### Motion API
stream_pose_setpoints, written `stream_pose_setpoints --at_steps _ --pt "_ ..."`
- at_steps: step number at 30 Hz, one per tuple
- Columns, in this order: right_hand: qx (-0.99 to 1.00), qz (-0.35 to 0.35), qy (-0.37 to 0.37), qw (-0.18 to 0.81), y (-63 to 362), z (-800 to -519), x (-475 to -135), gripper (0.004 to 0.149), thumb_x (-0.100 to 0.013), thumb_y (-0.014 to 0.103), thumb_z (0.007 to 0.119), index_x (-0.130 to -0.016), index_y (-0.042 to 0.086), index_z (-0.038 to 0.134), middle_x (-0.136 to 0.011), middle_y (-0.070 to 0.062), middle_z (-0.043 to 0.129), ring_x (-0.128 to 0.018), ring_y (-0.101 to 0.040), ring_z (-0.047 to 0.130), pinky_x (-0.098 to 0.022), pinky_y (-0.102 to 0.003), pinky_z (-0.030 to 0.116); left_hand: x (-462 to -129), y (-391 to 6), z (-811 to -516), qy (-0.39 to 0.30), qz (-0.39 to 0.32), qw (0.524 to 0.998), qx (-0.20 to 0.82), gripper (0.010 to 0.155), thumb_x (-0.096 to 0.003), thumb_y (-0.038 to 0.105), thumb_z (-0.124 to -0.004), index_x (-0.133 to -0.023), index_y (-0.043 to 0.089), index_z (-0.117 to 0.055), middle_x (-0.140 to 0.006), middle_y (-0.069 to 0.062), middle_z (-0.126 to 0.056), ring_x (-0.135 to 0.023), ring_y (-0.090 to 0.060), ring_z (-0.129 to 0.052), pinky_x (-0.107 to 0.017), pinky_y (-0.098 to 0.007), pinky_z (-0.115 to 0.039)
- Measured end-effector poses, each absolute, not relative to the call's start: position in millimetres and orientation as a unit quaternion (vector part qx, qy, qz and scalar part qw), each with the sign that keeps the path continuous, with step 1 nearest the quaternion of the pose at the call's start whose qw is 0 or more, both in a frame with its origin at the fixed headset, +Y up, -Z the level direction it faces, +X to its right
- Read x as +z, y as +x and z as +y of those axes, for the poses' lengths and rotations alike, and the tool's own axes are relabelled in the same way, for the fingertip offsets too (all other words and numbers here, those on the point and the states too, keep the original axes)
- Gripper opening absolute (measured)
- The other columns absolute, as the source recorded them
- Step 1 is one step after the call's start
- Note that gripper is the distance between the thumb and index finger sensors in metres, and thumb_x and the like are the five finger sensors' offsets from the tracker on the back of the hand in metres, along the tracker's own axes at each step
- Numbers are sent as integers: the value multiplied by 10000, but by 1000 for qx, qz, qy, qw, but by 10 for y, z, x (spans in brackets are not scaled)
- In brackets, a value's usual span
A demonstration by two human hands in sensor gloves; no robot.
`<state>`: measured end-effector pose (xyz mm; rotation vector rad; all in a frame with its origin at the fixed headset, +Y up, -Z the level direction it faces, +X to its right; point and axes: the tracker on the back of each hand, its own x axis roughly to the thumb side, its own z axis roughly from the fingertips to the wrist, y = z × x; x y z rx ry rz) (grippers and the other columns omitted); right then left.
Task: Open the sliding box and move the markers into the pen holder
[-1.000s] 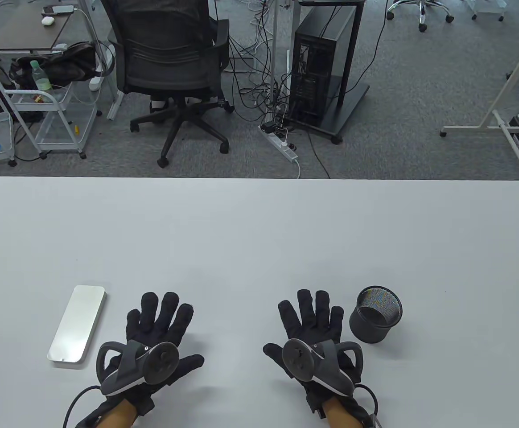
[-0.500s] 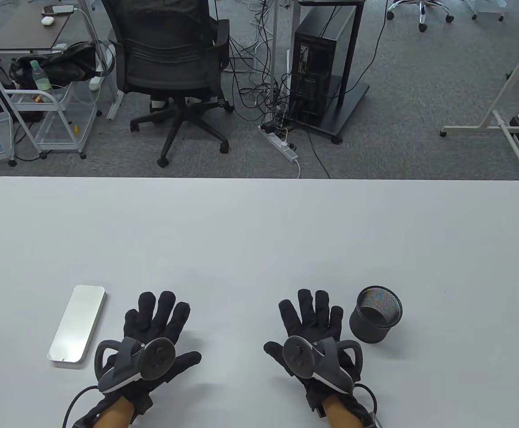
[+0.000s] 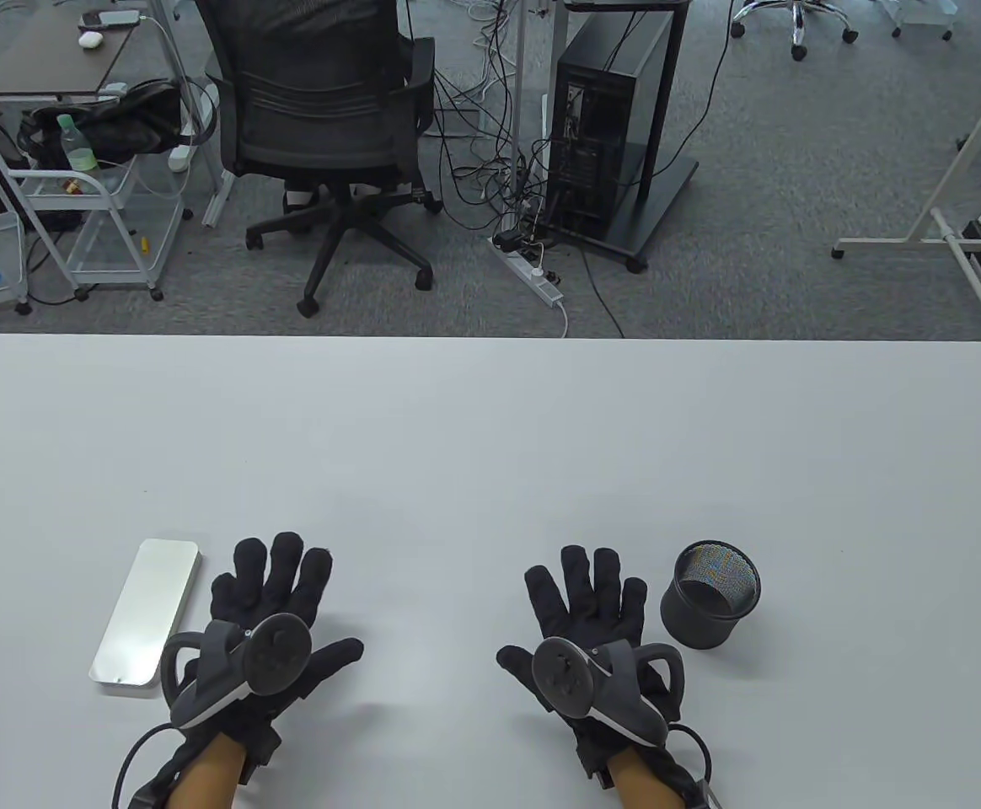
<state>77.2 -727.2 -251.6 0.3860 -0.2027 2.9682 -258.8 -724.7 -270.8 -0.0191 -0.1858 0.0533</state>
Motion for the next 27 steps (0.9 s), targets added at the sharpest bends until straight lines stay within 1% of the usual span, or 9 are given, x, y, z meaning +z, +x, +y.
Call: stream_pose_setpoints --at_steps 2,4,10,12,14,17,18,20,27 --pt "987 -68 128 69 770 -7270 -2513 864 -442 670 521 -1128 184 326 -1197 -246 172 -1046 -555 126 -711 -754 223 -2756 -2658 -7197 -5 -69 997 34 1027 -429 858 -522 -1195 261 -186 -1292 -141 -105 -1137 -544 -126 -778 -726 -301" --pt "987 -69 127 71 773 -7272 -2515 865 -442 670 522 -1129 182 330 -1198 -246 176 -1046 -555 130 -711 -754 227 -2794 -2733 -7130 14 -45 998 37 1036 -426 858 -536 -1196 246 -209 -1286 -215 -176 -1121 -589 -156 -772 -731 -315" --pt "987 -73 119 77 802 -7258 -2518 866 -442 671 526 -1129 176 345 -1200 -256 205 -1050 -556 152 -712 -755 251 -2967 -3065 -6982 16 32 998 50 1064 -424 862 -571 -1196 239 -186 -1279 -217 -131 -1120 -595 -156 -772 -733 -320" --pt "987 -71 118 77 803 -7264 -2523 865 -443 671 526 -1129 177 344 -1199 -256 204 -1051 -555 154 -711 -755 255 -3021 -3166 -6967 10 57 997 57 1072 -422 862 -589 -1196 234 -194 -1287 -223 -164 -1122 -593 -165 -773 -732 -323" --pt "988 -68 118 76 798 -7278 -2528 865 -443 671 528 -1129 176 345 -1199 -256 204 -1052 -555 158 -711 -755 256 -3068 -3277 -6970 2 88 994 60 1086 -417 861 -609 -1198 221 -209 -1285 -258 -210 -1128 -585 -192 -773 -730 -332" --pt "988 -67 119 74 798 -7283 -2528 864 -443 670 531 -1128 176 348 -1199 -255 207 -1055 -553 165 -711 -756 259 -3086 -3431 -7030 1 116 991 63 1099 -413 858 -638 -1198 209 -227 -1277 -265 -258 -1136 -571 -235 -775 -725 -351" --pt "988 -67 119 75 800 -7281 -2529 864 -443 669 532 -1128 176 348 -1200 -255 207 -1055 -553 166 -710 -756 261 -3087 -3466 -7053 0 122 990 65 1101 -412 854 -648 -1198 203 -234 -1279 -265 -244 -1136 -569 -250 -773 -724 -360" --pt "988 -66 118 77 803 -7285 -2531 864 -444 669 533 -1128 175 349 -1199 -256 210 -1056 -552 170 -712 -754 261 -3080 -3592 -7145 -17 140 988 61 1101 -413 850 -659 -1198 196 -249 -1277 -264 -242 -1137 -561 -271 -774 -719 -368" --pt "988 -68 120 72 804 -7278 -2517 862 -443 667 539 -1127 174 359 -1198 -255 222 -1057 -552 188 -710 -755 280 -3046 -3998 -7423 -75 206 974 52 1074 -417 820 -700 -1181 149 -352 -1251 -236 -385 -1125 -520 -413 -775 -686 -429"
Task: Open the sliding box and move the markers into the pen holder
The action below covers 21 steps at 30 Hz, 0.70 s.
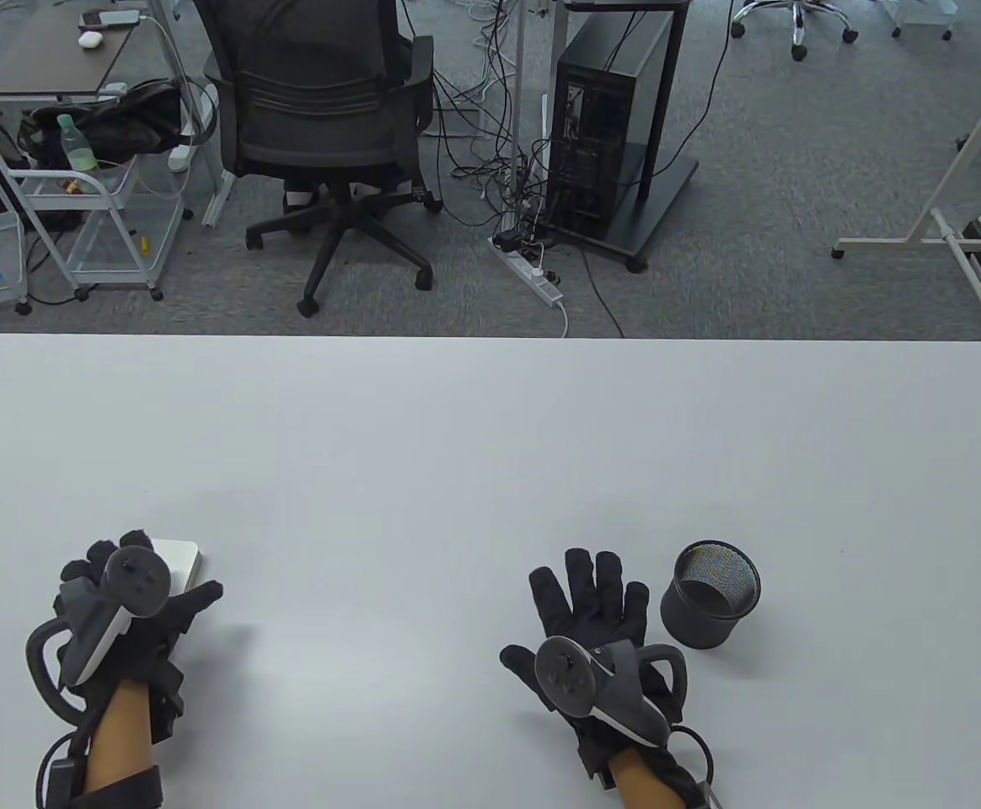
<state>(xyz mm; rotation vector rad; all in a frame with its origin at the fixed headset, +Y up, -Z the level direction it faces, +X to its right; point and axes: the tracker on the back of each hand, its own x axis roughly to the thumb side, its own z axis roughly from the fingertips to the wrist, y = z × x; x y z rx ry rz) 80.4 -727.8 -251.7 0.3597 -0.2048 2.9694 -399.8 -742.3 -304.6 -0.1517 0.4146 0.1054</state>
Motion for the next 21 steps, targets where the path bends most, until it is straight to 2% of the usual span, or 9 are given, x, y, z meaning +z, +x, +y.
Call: stream_pose_setpoints --at_steps 10,16,21 --pt "988 -72 119 74 819 -7272 -2507 856 -444 663 547 -1124 174 372 -1198 -255 231 -1059 -552 204 -709 -755 287 -3079 -4115 -7576 -149 253 956 31 935 -450 772 -730 -1122 172 -477 -1207 -138 -525 -1092 -414 -599 -766 -631 -531" --pt "988 -68 121 75 815 -7280 -2497 856 -444 662 550 -1124 172 375 -1198 -255 236 -1060 -551 216 -709 -755 291 -3089 -4154 -7687 -157 274 949 18 813 -499 739 -689 -1088 227 -461 -1184 -95 -564 -1065 -341 -670 -758 -584 -588" --pt "988 -60 123 78 809 -7294 -2498 857 -443 662 552 -1124 170 377 -1197 -256 241 -1061 -552 224 -708 -756 292 -3115 -4144 -7713 -151 281 948 4 800 -507 760 -654 -1082 237 -462 -1166 -99 -583 -1040 -315 -694 -754 -563 -605"
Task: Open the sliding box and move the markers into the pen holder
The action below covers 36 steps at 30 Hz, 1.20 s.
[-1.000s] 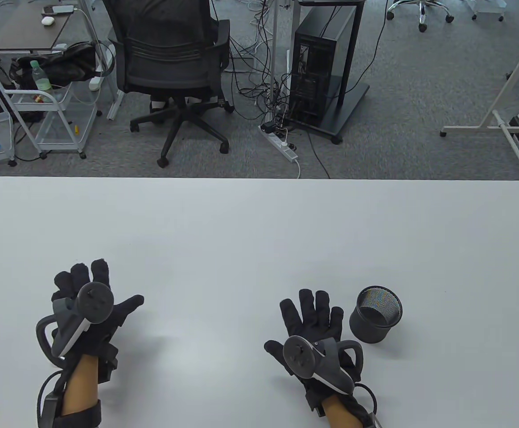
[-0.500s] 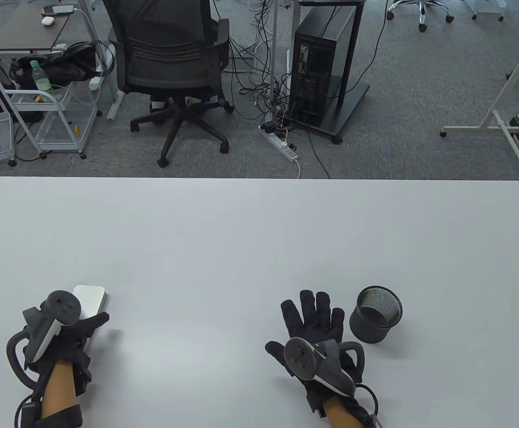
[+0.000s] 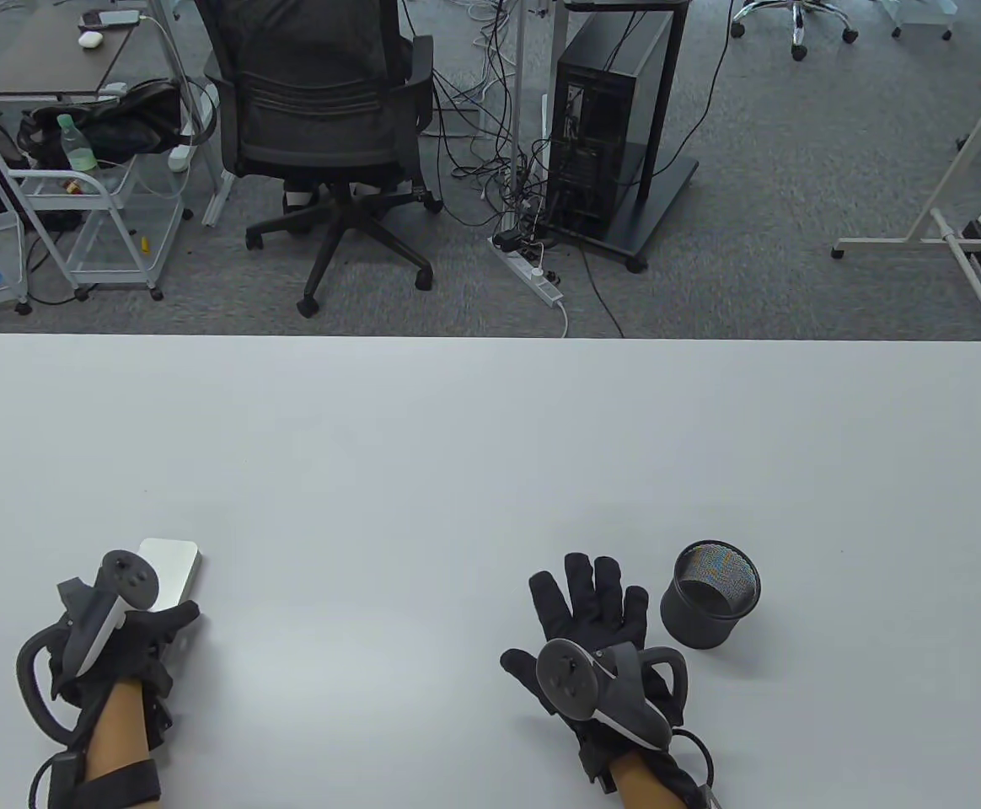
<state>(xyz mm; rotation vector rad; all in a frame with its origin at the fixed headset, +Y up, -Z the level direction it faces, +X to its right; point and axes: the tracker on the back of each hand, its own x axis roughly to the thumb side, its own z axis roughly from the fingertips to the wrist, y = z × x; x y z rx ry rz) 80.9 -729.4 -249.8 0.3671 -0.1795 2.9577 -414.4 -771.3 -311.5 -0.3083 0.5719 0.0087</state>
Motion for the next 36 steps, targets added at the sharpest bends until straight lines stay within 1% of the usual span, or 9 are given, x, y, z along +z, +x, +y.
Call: stream_pose_setpoints --at_steps 5,8,10,14,17,21,25,28,36 --pt "988 -49 128 77 778 -7326 -2513 854 -445 659 558 -1122 169 385 -1196 -257 248 -1061 -552 234 -709 -755 295 -3164 -4082 -7747 -140 288 947 -31 789 -514 773 -625 -1069 236 -467 -1138 -83 -603 -1004 -291 -715 -745 -537 -623" --pt "988 -46 129 74 770 -7336 -2515 854 -444 657 563 -1121 167 389 -1196 -256 252 -1061 -552 240 -707 -755 299 -3181 -4070 -7747 -125 294 947 -30 737 -543 734 -625 -1055 221 -494 -1092 -78 -639 -950 -263 -743 -728 -507 -648" --pt "988 -46 128 76 777 -7330 -2513 853 -444 658 564 -1121 168 390 -1196 -257 253 -1061 -552 242 -707 -755 300 -3186 -4070 -7746 -118 298 947 -23 725 -548 712 -644 -1049 205 -511 -1072 -87 -657 -924 -258 -755 -709 -494 -665" --pt "986 -38 136 86 790 -7324 -2512 863 -440 669 563 -1126 175 387 -1203 -252 242 -1069 -548 226 -702 -768 265 -3181 -4101 -7729 -122 295 948 3 719 -549 693 -671 -1048 199 -518 -1077 -92 -648 -929 -270 -744 -701 -492 -668" --pt "987 -37 134 82 787 -7331 -2514 861 -440 667 566 -1125 176 390 -1202 -251 244 -1069 -547 224 -702 -769 257 -3168 -4137 -7700 -127 289 947 58 713 -554 671 -686 -1052 194 -502 -1081 -105 -618 -941 -292 -710 -689 -481 -671" --pt "987 -34 131 82 792 -7334 -2517 858 -440 665 568 -1124 176 392 -1202 -250 245 -1068 -546 227 -703 -767 258 -3177 -4105 -7650 -129 265 950 105 714 -547 642 -720 -1055 197 -487 -1086 -113 -587 -957 -308 -675 -691 -485 -658" --pt "988 -35 127 86 809 -7329 -2524 857 -441 663 569 -1123 174 395 -1201 -250 247 -1068 -546 228 -703 -766 262 -3207 -3996 -7569 -115 239 959 95 720 -532 622 -747 -1060 216 -475 -1086 -111 -571 -962 -315 -661 -694 -501 -650" --pt "988 -37 125 87 817 -7325 -2525 856 -442 663 569 -1123 173 397 -1201 -251 248 -1068 -546 231 -704 -766 263 -3213 -3916 -7510 -109 218 964 110 734 -524 609 -763 -1075 243 -446 -1079 -114 -557 -961 -324 -648 -693 -516 -648" --pt "987 -39 123 91 838 -7328 -2534 858 -440 664 569 -1123 172 405 -1202 -250 251 -1069 -546 235 -703 -767 263 -3228 -3648 -7410 -104 160 974 122 725 -522 601 -768 -1070 242 -458 -1083 -114 -547 -968 -326 -637 -699 -523 -637"
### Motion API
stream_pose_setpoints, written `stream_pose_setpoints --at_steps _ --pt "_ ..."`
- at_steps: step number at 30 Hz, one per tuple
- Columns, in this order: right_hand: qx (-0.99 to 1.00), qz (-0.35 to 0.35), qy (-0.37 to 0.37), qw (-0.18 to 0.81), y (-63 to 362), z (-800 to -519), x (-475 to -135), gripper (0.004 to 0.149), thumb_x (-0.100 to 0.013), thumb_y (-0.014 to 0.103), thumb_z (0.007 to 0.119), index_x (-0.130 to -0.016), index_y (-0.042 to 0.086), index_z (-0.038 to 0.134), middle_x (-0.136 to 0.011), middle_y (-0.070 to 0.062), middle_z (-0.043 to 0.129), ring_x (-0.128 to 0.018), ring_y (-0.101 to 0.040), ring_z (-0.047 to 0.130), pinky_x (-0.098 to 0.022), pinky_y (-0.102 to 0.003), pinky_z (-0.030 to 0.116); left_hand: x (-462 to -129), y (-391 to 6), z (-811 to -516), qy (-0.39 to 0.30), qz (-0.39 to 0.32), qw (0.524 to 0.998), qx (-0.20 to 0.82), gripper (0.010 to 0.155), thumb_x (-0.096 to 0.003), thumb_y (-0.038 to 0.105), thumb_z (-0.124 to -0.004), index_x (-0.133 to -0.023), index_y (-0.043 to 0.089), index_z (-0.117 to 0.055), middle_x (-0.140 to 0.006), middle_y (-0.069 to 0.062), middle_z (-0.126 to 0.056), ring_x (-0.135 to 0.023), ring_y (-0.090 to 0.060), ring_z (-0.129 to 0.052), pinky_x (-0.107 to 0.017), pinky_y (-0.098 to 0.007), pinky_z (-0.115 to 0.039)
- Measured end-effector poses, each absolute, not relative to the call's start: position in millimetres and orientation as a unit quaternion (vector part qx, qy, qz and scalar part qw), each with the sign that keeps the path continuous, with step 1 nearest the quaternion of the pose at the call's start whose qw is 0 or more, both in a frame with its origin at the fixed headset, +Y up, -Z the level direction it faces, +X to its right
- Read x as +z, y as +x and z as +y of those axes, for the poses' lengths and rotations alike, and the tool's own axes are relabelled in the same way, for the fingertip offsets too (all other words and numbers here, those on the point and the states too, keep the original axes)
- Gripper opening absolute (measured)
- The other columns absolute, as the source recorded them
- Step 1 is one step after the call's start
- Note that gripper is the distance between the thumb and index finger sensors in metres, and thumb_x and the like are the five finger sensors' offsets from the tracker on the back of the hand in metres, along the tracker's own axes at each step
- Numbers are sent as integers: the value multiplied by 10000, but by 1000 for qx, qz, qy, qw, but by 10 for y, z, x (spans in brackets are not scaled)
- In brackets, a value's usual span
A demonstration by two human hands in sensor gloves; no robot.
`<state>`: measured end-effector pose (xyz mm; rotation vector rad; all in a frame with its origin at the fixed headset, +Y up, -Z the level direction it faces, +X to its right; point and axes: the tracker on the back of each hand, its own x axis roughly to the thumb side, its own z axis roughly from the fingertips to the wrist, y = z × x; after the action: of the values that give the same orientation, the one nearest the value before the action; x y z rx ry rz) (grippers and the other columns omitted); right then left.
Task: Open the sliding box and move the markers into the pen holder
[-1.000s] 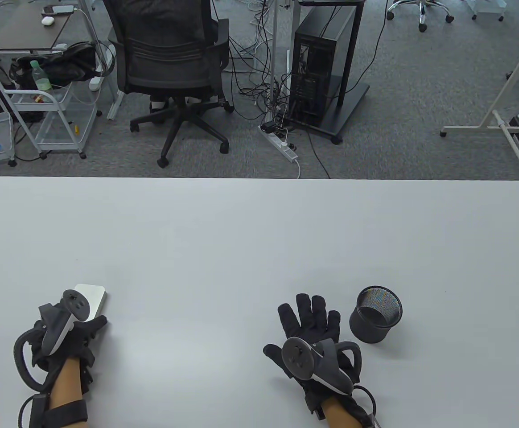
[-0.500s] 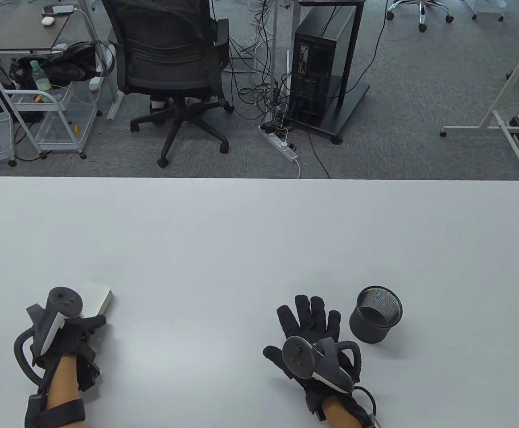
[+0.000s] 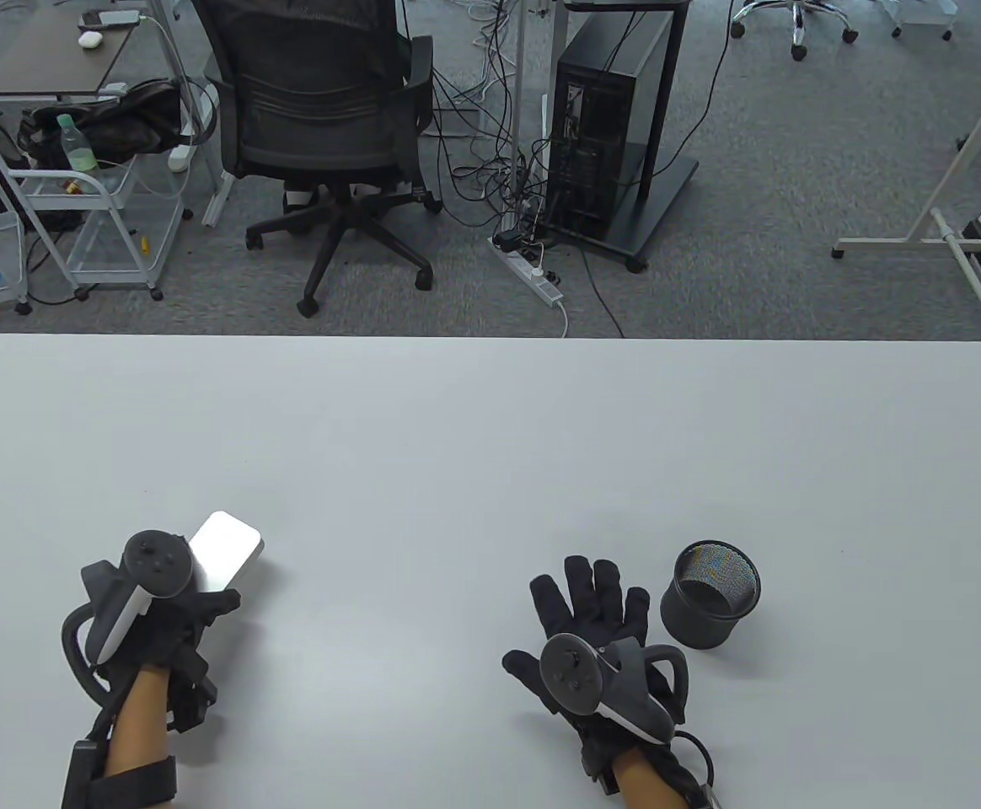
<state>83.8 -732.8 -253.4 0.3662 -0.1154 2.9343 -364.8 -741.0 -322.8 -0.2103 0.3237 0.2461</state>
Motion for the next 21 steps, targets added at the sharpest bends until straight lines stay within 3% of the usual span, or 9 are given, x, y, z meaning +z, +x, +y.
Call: stream_pose_setpoints --at_steps 3,21 --pt "987 -32 128 96 851 -7329 -2537 868 -438 675 568 -1128 174 408 -1207 -249 244 -1075 -543 219 -688 -781 200 -3224 -3520 -7391 -101 138 977 124 731 -525 594 -767 -1071 217 -460 -1103 -109 -541 -979 -327 -629 -702 -531 -626" --pt "986 -42 113 114 959 -7300 -2545 862 -439 669 572 -1126 178 397 -1206 -243 229 -1071 -536 183 -697 -775 222 -3215 -2343 -7248 -129 -48 984 114 729 -508 545 -803 -1068 217 -470 -1130 -87 -534 -1004 -310 -622 -713 -536 -607"
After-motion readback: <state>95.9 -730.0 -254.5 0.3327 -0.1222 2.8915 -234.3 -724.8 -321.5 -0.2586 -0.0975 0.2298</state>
